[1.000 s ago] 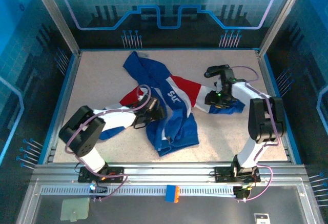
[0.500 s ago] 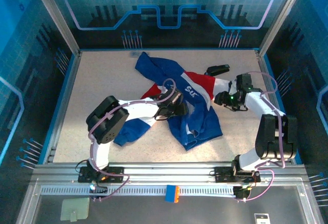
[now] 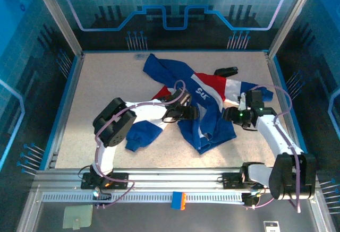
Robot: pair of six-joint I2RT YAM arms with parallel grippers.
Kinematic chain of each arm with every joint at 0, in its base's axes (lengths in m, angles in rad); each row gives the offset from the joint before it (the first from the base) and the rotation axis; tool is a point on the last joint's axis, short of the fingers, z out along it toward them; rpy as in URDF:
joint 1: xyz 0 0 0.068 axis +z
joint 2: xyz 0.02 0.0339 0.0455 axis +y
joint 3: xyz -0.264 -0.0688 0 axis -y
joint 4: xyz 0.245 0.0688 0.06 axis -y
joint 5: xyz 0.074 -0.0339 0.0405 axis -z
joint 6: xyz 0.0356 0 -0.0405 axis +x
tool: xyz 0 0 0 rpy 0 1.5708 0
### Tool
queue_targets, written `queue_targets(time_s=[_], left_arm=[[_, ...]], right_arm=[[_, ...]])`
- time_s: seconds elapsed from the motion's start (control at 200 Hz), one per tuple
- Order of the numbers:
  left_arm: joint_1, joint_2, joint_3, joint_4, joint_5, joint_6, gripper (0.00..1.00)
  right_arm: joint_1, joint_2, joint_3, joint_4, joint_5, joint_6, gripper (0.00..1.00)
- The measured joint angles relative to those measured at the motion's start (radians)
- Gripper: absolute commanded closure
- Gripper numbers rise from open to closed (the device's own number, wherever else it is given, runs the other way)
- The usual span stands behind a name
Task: Zip up the jacket
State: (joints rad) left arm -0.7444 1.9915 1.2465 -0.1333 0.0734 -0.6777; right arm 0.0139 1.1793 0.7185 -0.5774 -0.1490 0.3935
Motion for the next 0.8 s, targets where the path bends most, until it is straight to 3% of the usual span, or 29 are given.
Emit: queue_targets(time_s=[0.32, 0.445, 0.61, 0.8], left_arm=[[0.098, -0.209, -0.254, -0.005, 0.011, -0.003, 0.35], [0.150, -0.333, -0.351, -0.022, 0.012, -0.004, 0.35], [0.282, -0.521, -0.426, -0.054, 0.010, -0.003, 0.34], [0.354, -0.629, -0.431, -0.108, 0.000, 0.006, 0.35]], right_arm=[[0.371, 0.180, -0.040, 0.032, 0.082, 0.111, 0.59], [0.554, 0.229, -0.040, 0.084, 0.098, 0.192, 0.60], [0.788, 0.309, 0.006, 0.175, 0.095, 0.308, 0.56], [0.883, 0.414, 0.164, 0.167, 0.090, 0.336, 0.47]])
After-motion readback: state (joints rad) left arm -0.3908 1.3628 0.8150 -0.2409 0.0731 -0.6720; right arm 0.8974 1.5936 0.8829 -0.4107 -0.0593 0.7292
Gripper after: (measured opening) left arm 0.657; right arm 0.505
